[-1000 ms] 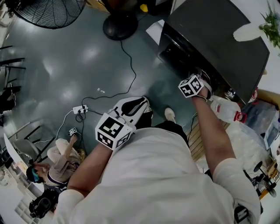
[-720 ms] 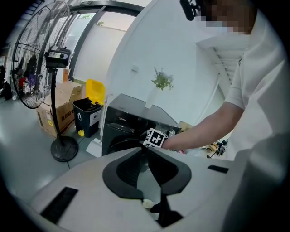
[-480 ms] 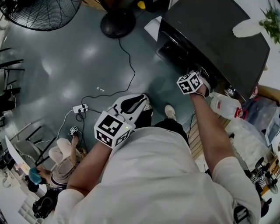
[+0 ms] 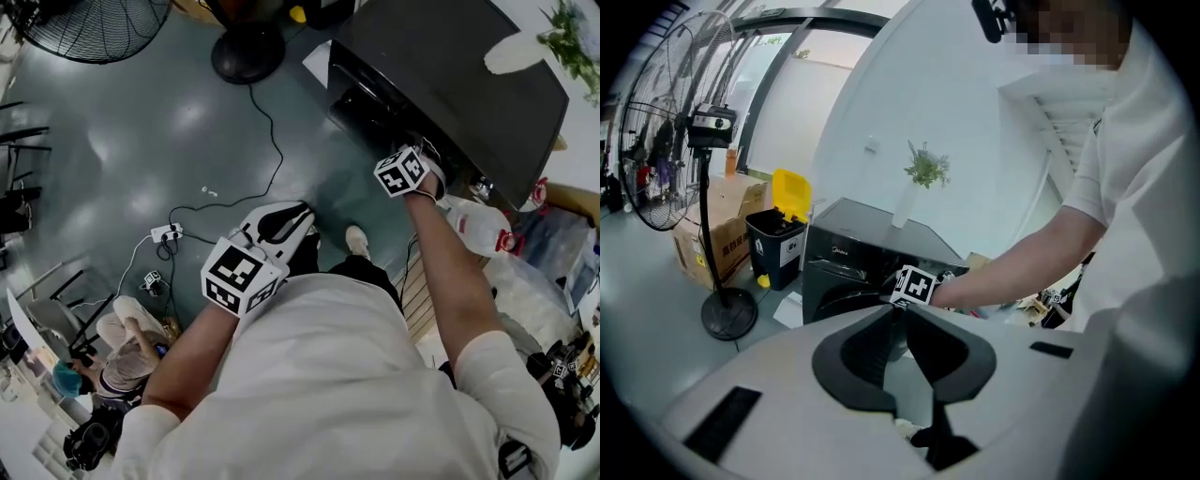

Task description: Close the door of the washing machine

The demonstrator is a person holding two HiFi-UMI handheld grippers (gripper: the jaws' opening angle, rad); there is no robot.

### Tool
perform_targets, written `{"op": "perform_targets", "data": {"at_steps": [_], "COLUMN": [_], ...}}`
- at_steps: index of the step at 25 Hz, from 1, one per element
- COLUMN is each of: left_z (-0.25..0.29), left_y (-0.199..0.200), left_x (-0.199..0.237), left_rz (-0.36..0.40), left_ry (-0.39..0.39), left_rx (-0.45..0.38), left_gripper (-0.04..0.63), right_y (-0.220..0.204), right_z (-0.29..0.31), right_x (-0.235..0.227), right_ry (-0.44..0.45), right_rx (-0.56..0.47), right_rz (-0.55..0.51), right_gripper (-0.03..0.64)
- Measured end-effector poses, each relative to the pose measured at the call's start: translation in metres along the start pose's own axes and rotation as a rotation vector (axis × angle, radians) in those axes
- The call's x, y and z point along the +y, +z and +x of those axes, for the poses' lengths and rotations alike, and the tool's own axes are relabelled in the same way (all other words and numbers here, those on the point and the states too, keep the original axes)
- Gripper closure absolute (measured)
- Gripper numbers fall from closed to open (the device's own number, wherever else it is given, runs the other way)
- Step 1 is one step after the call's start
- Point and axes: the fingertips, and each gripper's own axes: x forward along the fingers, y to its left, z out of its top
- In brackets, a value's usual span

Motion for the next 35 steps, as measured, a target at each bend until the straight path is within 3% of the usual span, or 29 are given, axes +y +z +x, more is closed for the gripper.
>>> {"op": "perform_targets", "data": {"at_steps": [12,24,35], "left_z": [0.013,0.012,0.004], "left_y": [0.004,0.006,-0.006], "left_x": [-0.054,-0.111,-0.148], "left_rz": [0.013,0.004,-0.065], "left_ry": [0.037,0.098,0.166], "left_rx": [-0.069,-0.152,-0.222], "left_gripper": [0.543,0.543,0.551], "right_y": [-0.007,0.002,-0.032], "right_z": [-0.073,-0.215,-0.312], "right_x": [0.020,0.039,0.062], "right_ry": [0.235,0.507,0.729], "right_rx": [-0.199,-0.523,-0.638], "right_rz": [0.091,0.206,0.225], "right_gripper": [0.543,0.600,0.607]}}
